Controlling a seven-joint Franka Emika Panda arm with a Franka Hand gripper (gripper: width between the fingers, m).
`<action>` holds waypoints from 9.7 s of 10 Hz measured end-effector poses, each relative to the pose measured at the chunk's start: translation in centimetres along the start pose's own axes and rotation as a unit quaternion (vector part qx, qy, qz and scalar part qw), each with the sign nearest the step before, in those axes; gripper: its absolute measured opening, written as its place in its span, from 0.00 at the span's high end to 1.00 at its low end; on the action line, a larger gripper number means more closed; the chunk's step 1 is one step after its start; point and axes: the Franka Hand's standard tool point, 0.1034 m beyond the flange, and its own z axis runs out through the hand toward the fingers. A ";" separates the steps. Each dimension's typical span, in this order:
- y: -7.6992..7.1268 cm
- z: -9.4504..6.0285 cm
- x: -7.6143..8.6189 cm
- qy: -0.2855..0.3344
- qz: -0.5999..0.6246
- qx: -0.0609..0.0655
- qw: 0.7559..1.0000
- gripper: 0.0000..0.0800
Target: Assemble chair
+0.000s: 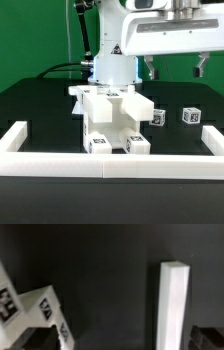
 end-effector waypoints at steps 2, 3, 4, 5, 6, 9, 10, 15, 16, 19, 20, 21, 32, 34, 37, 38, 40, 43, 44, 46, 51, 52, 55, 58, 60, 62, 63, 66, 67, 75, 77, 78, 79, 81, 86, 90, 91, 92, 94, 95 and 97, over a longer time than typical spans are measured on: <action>-0.1 0.2 -0.2 0.001 0.000 0.000 1.000 0.19; -0.1 0.2 -0.2 0.001 0.000 0.000 1.000 0.19; -0.1 0.2 -0.2 0.001 0.000 0.000 1.000 0.19; -0.1 0.2 -0.2 0.002 -0.007 0.000 1.000 0.19; -0.2 0.4 -0.4 0.006 -0.037 -0.001 0.999 0.19; -2.3 1.4 -1.6 0.008 -0.082 0.002 0.997 0.19; -3.0 1.8 -1.9 0.010 -0.090 0.002 0.996 0.19; -3.1 2.3 -2.3 0.019 -0.128 0.000 0.992 0.19; -3.6 2.7 -2.9 0.019 -0.158 -0.001 0.987 0.19; -4.4 3.9 -4.5 0.017 -0.194 -0.001 0.981 0.19; -4.3 3.8 -4.4 0.018 -0.193 -0.001 0.981 0.19; -4.3 3.8 -4.4 0.017 -0.193 -0.001 0.981 0.19; -6.1 7.4 -8.7 0.013 -0.195 -0.009 0.981 0.19; -6.1 8.0 -9.2 0.007 -0.193 -0.010 0.981 0.19; -6.2 9.3 -10.5 -0.007 -0.195 -0.012 0.981 0.19; -6.1 9.7 -10.8 -0.008 -0.196 -0.012 0.980 0.19; -5.9 10.5 -11.4 -0.013 -0.197 -0.014 0.980 0.19; -5.6 11.3 -12.0 -0.022 -0.196 -0.016 0.980 0.19; -5.6 11.3 -12.0 -0.022 -0.196 -0.016 0.980 0.19; -5.6 11.4 -12.0 -0.023 -0.197 -0.016 0.980 0.52; -5.7 10.8 -11.7 -0.023 -0.197 -0.015 0.980 0.64; -5.8 9.8 -11.2 -0.021 -0.195 -0.014 0.980 0.64; -4.4 4.9 -8.4 -0.015 -0.206 -0.007 0.978 0.64; -3.3 2.2 -5.8 -0.008 -0.212 -0.003 0.977 0.64; -3.2 2.5 -6.2 -0.013 -0.213 -0.003 0.977 0.64; -2.9 2.3 -6.1 -0.019 -0.225 -0.002 0.974 0.64; -2.0 0.8 -4.8 -0.026 -0.236 0.002 0.972 0.64; -1.1 -2.2 -0.9 -0.041 -0.230 0.004 0.972 0.64; -1.1 -2.1 -1.0 -0.041 -0.230 0.003 0.972 0.64; 4.3 -3.4 2.1 -0.018 -0.313 -0.007 0.949 0.64; 4.5 -3.4 2.1 -0.018 -0.312 -0.007 0.950 0.64; 4.9 -3.5 2.2 -0.018 -0.321 -0.007 0.947 0.64; 6.1 -3.7 2.9 -0.015 -0.345 -0.010 0.939 0.64; 7.7 -3.5 3.9 -0.014 -0.367 -0.012 0.930 0.64; 8.1 -3.0 4.0 -0.016 -0.370 -0.013 0.929 0.64; 8.2 -1.5 3.4 -0.029 -0.371 -0.010 0.928 0.64; 8.4 -1.3 3.3 -0.031 -0.370 -0.009 0.928 0.64; 8.5 -1.1 3.2 -0.033 -0.370 -0.009 0.929 0.64; 8.6 -1.0 3.2 -0.034 -0.368 -0.009 0.929 0.64; 8.6 -1.0 3.2 -0.034 -0.368 -0.009 0.929 0.64; 8.7 -1.0 3.3 -0.034 -0.368 -0.009 0.929 0.64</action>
Offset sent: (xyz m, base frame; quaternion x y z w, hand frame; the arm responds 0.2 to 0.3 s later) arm 0.0000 0.0000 0.0000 0.0000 0.0000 0.0000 1.0000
